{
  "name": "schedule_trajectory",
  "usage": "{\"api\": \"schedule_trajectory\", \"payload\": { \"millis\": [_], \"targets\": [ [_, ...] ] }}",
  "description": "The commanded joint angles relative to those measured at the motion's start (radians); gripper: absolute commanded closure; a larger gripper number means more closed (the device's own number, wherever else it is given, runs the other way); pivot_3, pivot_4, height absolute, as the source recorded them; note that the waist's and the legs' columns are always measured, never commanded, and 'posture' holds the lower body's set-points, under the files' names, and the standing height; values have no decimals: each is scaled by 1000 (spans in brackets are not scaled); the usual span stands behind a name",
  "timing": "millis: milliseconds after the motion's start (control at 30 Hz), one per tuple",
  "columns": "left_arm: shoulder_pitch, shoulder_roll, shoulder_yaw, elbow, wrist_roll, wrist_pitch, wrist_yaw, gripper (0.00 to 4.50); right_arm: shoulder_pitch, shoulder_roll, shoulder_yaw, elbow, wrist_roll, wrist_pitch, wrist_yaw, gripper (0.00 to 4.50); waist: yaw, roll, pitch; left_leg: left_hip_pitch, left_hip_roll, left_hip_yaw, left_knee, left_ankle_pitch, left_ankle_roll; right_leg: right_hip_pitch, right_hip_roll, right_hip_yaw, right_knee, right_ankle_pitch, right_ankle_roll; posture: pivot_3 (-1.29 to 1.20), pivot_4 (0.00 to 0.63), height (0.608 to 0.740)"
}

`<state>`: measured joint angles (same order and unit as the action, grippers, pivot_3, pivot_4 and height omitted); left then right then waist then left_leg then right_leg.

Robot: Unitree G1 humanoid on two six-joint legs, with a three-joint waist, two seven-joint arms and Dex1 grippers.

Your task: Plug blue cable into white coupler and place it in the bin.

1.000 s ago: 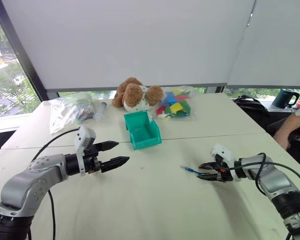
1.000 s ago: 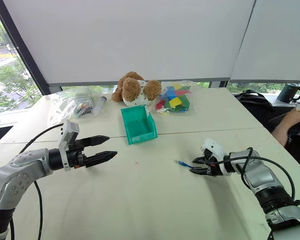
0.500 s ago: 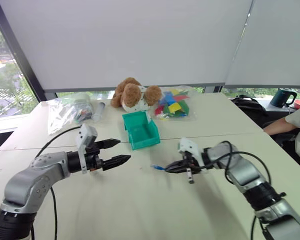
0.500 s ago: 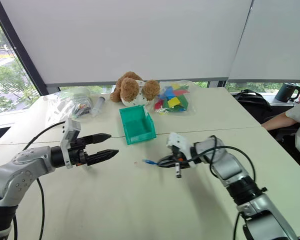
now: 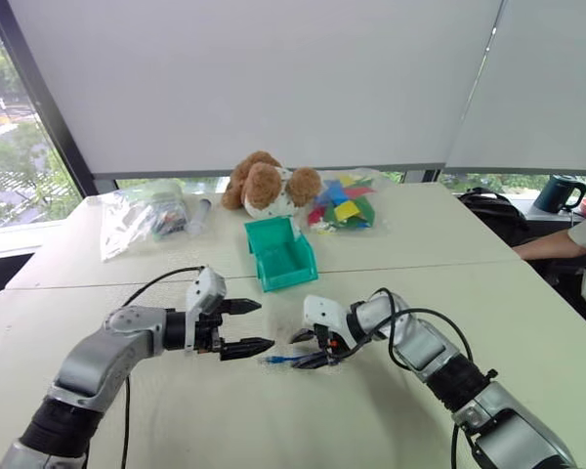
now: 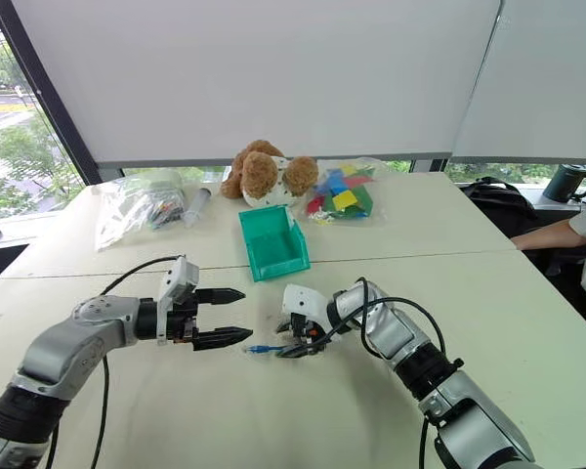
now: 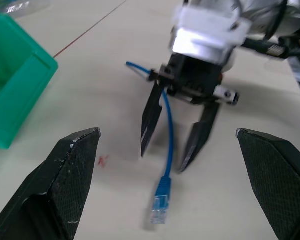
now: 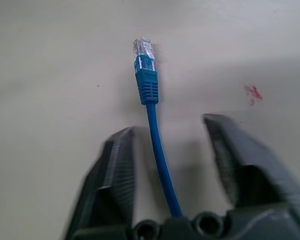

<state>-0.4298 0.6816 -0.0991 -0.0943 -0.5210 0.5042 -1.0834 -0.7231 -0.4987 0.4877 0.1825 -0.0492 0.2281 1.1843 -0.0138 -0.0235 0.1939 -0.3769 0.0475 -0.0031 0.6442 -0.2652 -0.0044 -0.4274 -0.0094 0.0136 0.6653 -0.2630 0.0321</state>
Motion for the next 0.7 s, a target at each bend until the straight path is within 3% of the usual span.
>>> {"api": "schedule_trajectory", "payload": {
  "millis": [33, 133, 300, 667, 700],
  "targets": [
    [-21, 4, -16, 50, 46, -68, -58, 0, 25, -53, -84, -170, 43, 78, 5, 23, 0, 0, 0, 0, 0, 0, 0, 0, 0, 0, 0, 0, 0, 0, 0, 0, 150, 740],
    [-21, 3, -59, 137, 100, -130, -125, 0, 112, -140, -182, -372, 106, 192, 0, 23, 4, 0, 0, 0, 0, 0, 0, 0, 0, 0, 0, 0, 0, 0, 1, 0, 150, 740],
    [-23, -9, -125, 232, 183, -215, -199, 0, 218, -203, -252, -524, 141, 299, -48, 23, -1, 0, 0, 0, 0, 0, 1, 0, 0, 0, 0, 0, 0, 0, 0, 0, 150, 740],
    [-55, -90, -151, 393, 286, -343, -206, 0, 282, -211, -285, -621, 175, 400, -153, 23, 5, 0, 0, -1, 0, 0, 2, 0, 1, 0, 0, 0, 0, 0, 0, 0, 150, 740],
    [-57, -96, -150, 400, 289, -350, -203, 255, 286, -214, -288, -626, 178, 404, -159, 6, 5, 0, 0, -1, 0, 0, 2, 0, 1, 1, -1, 0, 0, 0, 0, 0, 150, 740]
  ]
}}
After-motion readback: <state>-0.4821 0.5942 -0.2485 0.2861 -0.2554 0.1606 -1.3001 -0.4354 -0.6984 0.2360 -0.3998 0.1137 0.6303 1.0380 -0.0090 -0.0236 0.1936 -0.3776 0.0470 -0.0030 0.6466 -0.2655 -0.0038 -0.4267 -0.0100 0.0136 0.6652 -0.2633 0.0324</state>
